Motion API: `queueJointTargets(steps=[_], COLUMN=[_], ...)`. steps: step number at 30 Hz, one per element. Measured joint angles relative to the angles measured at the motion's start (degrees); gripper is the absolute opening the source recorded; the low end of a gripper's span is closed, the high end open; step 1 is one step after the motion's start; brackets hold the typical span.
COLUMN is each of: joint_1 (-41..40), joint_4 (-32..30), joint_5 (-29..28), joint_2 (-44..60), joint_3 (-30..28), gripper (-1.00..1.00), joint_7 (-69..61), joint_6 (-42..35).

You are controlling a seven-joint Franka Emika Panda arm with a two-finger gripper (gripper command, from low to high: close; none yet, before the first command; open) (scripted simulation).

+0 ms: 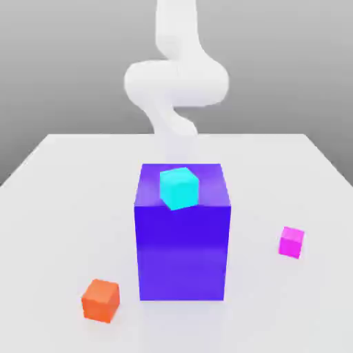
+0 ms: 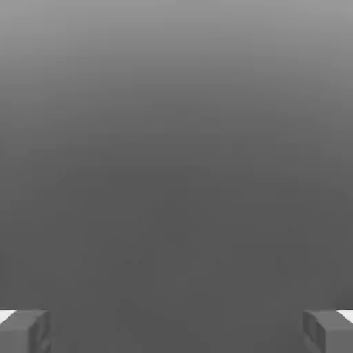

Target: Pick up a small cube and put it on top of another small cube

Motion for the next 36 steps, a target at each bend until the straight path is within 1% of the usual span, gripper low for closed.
queueJointTargets(steps=[6,12,17,21,24,26,27,29,31,34,35,36], joint_1=[8.3,16.0,21.6,25.3,27.3,29.2,30.7,31.8,34.7,40.2,41.2,41.2], joint_4=[-6.9,-13.6,-19.2,-23.7,-27.2,-29.4,-29.8,-29.5,-28.7,-27.5,-27.3,-27.3], joint_5=[3.7,6.5,7.7,7.0,4.3,0.5,-2.0,-7.2,-11.5,-14.3,-14.3,-14.3], joint_2=[9.6,18.8,26.5,32.6,37.2,40.4,42.2,46.3,50.4,56.6,57.7,57.7], joint_3=[1.9,5.2,8.9,12.4,15.2,16.4,16.0,13.1,8.9,2.7,1.7,1.7], gripper=[0.00,0.00,0.00,0.00,0.00,0.00,0.00,0.00,0.00,0.00,-1.00,-1.00], joint_7=[-6.0,-11.2,-14.6,-16.2,-15.8,-14.2,-12.8,-9.4,-6.3,-4.0,-3.9,-3.9], joint_6=[6.8,13.4,19.0,23.5,27.1,29.4,30.8,33.9,37.1,42.1,43.1,43.1])
